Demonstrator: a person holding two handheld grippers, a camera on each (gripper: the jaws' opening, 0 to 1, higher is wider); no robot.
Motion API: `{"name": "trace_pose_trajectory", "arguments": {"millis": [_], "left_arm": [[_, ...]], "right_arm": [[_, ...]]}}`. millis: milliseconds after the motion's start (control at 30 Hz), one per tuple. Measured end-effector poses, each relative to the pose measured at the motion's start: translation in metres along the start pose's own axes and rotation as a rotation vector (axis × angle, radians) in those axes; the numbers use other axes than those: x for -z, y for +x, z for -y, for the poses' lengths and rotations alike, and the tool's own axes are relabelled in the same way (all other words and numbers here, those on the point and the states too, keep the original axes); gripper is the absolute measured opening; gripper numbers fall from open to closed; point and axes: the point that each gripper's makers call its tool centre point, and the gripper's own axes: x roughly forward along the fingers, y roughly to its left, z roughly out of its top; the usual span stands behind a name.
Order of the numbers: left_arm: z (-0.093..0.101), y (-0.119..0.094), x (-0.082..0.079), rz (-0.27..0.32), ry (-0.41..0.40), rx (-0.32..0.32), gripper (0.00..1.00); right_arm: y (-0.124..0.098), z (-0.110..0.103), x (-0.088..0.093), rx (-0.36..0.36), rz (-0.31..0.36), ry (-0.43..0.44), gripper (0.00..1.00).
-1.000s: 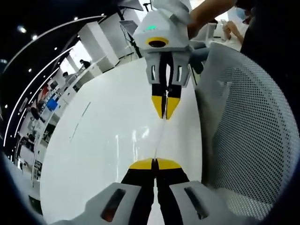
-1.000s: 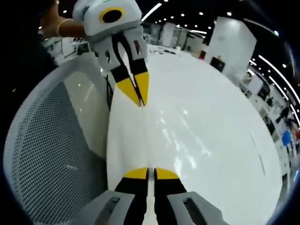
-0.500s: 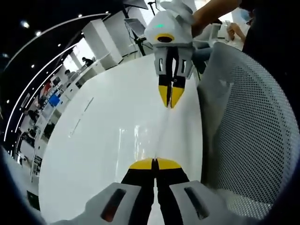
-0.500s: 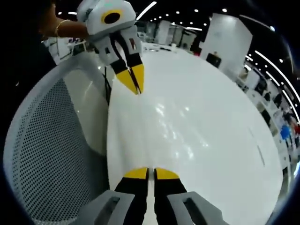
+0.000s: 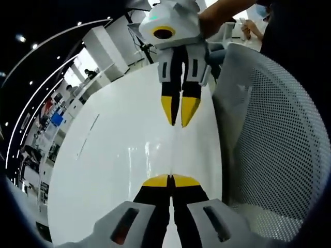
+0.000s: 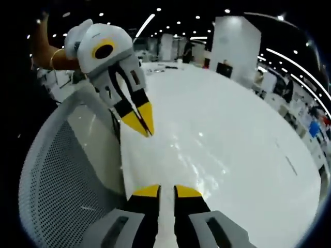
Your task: Open the resealable bag by pulling the two sides of the seal apart until the entire bag opening is separated and visibly accessible.
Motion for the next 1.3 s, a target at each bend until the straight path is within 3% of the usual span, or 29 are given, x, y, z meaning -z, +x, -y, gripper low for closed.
{"name": "trace_pose_trajectory", "arguments": {"millis": [633,833,867,967,1033,1133,1300], "left_arm": [[-0.003,-0.002,0.003,0.001,-0.001,-0.014,0.0],[-0.012,-0.005,0.006,-0.015,0.008,-0.072,0.0],[-0.013,-0.005,0.006,-0.021,0.014,-0.08,0.05],[-0.014,-0.007,-0.001,-0.006,0.016,-0.1,0.25],[-0.014,-0.008,-0.006,0.001,0.032,-0.107,0.29],[-0.009,-0.008,-0.022,0.035,0.059,-0.104,0.22],[-0.005,-0.001,-0.033,0.051,0.072,-0.085,0.17]], "right_arm": [[0.022,0.0,0.01,-0.03,-0.039,-0.001,0.0],[0.023,0.002,0.002,-0.02,-0.032,0.026,0.0],[0.022,0.002,0.0,-0.013,-0.033,0.021,0.0],[0.021,0.004,-0.004,-0.004,-0.027,0.023,0.0],[0.021,0.005,-0.007,0.001,-0.023,0.024,0.0],[0.022,0.005,-0.01,0.002,-0.022,0.017,0.0],[0.023,0.001,-0.018,0.0,-0.018,-0.003,0.0]]}}
